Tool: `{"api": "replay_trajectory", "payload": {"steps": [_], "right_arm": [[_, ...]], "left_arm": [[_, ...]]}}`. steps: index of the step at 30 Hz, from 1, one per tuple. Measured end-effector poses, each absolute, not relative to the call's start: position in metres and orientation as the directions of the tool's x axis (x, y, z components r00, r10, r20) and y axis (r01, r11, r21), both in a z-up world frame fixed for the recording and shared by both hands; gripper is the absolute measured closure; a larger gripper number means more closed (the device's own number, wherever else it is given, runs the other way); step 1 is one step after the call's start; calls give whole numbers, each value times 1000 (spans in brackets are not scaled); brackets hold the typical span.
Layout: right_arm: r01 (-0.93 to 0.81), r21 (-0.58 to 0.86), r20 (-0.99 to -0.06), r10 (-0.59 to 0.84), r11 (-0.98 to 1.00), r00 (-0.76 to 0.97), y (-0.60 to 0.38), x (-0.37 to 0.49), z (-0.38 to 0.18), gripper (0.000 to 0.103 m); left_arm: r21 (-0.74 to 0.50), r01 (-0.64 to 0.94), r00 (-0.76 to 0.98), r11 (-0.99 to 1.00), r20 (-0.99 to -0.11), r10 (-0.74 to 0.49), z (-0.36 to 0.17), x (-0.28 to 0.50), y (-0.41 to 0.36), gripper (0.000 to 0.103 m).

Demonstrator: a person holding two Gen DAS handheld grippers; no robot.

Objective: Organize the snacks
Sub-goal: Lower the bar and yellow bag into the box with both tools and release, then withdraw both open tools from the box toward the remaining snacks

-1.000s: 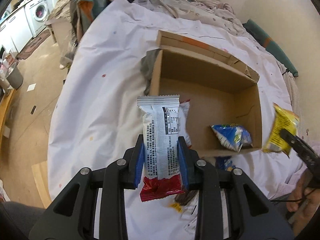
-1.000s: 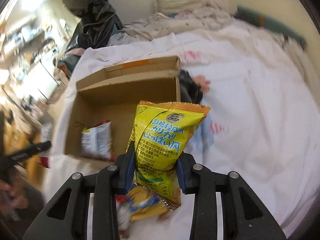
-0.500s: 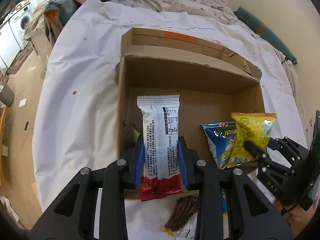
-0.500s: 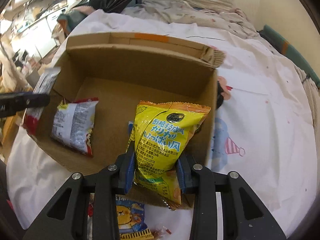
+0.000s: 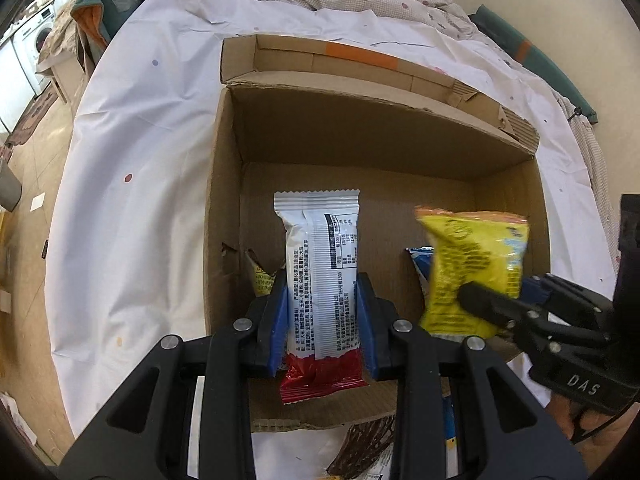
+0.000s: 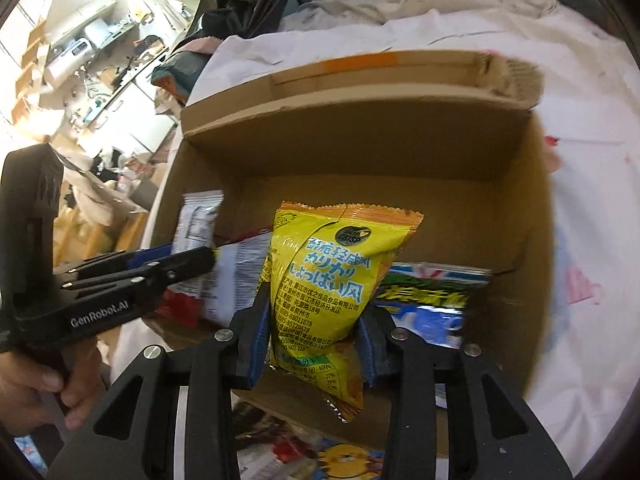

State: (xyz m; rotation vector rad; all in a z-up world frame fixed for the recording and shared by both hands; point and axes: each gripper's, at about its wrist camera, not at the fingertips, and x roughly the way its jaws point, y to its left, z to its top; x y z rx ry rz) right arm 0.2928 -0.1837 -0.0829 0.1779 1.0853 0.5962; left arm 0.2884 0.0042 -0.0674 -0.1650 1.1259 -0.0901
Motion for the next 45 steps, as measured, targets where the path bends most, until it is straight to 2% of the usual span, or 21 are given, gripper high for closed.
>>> {"api": "replay_trajectory", "payload": {"steps": [2,3,5,13,22,23,24,25,26,27,28,45], "right_arm": [[-371,453,-764,568,810,307,-183,295,-85,24],[-367,440,-764,557,819,327,-185,295,-83,21],[-343,415,-762,528,843,375,-194,295,-78,21],[-221,522,-689,560,824,459,-236,299,-64,21],[-219,519,-688,555,827,466,-237,299,-63,21],[-227,511,-690,553,829,467,-236,299,-62,21],[-234,505,-691,552,831,467,-236,298,-61,21],[-237,503,-691,551,831,467,-235,298,-61,21],[-239,501,-692,551,832,466,-234,298,-61,21],[-240,500,-694,551,832,465,-234,298,-62,21],[-240,500,-694,551,832,463,-233,299,-62,21],[-209,500,-687,532,840,495,-247,288,-56,21]], "left_arm": [[-174,-11,432,985,-889,-152,-67,288,4,76],[-173,-11,433,985,-889,-151,-67,288,3,76],[-173,-12,432,985,-889,-151,-68,288,3,76],[-201,17,422,979,-887,-189,-74,288,-3,76],[-247,28,410,969,-881,-237,-78,287,-8,75],[-245,30,410,969,-881,-236,-78,287,-9,73],[-243,31,409,969,-882,-235,-78,287,-10,63],[-239,29,408,971,-883,-230,-79,287,-10,46],[-233,23,413,972,-884,-221,-78,286,-10,35],[-225,16,421,974,-882,-211,-77,285,-10,20],[-218,6,434,976,-878,-199,-76,283,-9,16],[-184,12,473,983,-865,-168,-65,268,-4,16]]}}
